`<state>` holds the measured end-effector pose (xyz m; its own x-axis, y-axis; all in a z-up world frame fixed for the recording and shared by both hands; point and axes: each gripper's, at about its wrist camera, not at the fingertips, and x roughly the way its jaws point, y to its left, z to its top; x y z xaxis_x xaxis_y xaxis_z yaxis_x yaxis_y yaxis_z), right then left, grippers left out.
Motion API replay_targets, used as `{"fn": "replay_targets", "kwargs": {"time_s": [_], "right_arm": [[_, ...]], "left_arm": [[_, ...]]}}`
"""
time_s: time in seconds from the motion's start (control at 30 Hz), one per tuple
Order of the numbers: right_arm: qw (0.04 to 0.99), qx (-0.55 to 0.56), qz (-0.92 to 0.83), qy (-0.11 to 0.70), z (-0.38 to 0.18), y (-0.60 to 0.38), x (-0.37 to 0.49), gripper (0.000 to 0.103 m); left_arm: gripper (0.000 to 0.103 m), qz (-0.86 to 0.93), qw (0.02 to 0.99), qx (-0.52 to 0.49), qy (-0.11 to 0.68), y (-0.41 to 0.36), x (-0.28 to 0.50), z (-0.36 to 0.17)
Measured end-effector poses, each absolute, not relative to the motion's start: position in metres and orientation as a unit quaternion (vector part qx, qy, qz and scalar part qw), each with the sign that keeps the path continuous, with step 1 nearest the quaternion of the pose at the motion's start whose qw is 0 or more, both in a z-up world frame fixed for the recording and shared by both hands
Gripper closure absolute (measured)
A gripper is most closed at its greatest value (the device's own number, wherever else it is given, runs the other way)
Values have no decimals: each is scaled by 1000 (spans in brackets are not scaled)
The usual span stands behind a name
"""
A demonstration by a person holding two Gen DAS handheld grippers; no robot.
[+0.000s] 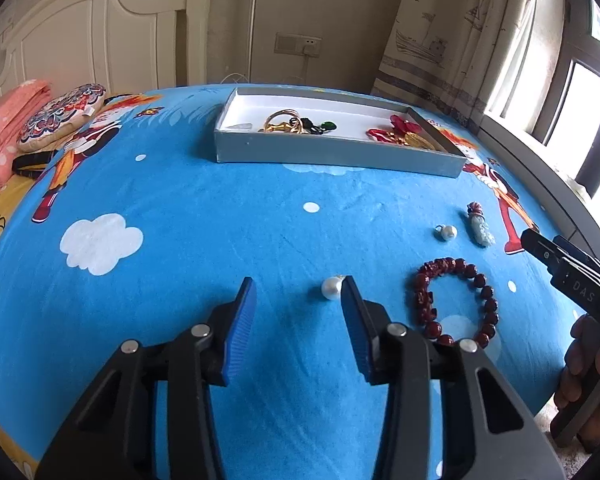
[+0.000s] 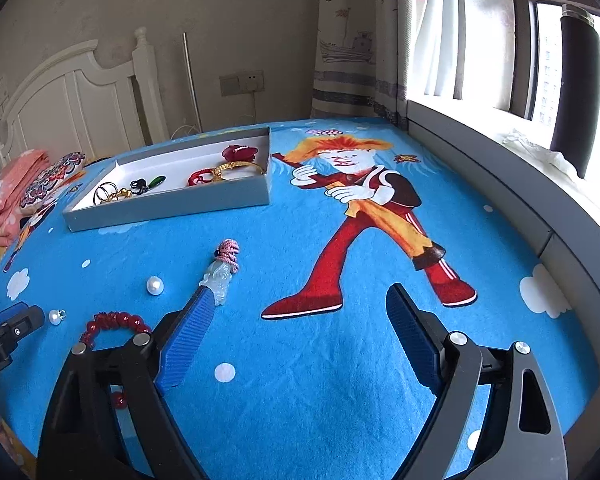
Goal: Organize jewelry
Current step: 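Move both open tools back toward the remaining jewelry on the bed, then grasp the white pearl earring with the left tool while the right tool reaches the red bead bracelet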
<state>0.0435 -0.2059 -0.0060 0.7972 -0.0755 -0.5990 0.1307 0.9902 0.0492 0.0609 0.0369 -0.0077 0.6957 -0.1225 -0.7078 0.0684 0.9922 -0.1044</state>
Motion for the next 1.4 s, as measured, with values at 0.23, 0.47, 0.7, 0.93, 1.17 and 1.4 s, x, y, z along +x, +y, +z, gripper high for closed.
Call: {"fn": "replay_targets", "kwargs": {"time_s": [0.23,0.47,0.7,0.93,1.17,1.4], "right_arm": [[946,41,-48,319,-7,-205,46,21],[946,37,-47,319,-7,-203,45,20],[946,23,-7,323,-6,-186,40,21],[943,-15,30,330,-7,-160,38,29],[932,-37,72,352,-13,-139,42,47],[921,-45,86,378,-22,-131,47,77]], "left_arm": [[75,-66,914,-8,399,23,71,-14],[90,-56,917,33,395,14,74,-16],[90,-57,918,23,392,17,71,-16],[90,-58,919,16,390,19,69,-16],[90,-57,920,9,388,22,69,-17],[90,-54,921,4,386,25,68,-16]]}}
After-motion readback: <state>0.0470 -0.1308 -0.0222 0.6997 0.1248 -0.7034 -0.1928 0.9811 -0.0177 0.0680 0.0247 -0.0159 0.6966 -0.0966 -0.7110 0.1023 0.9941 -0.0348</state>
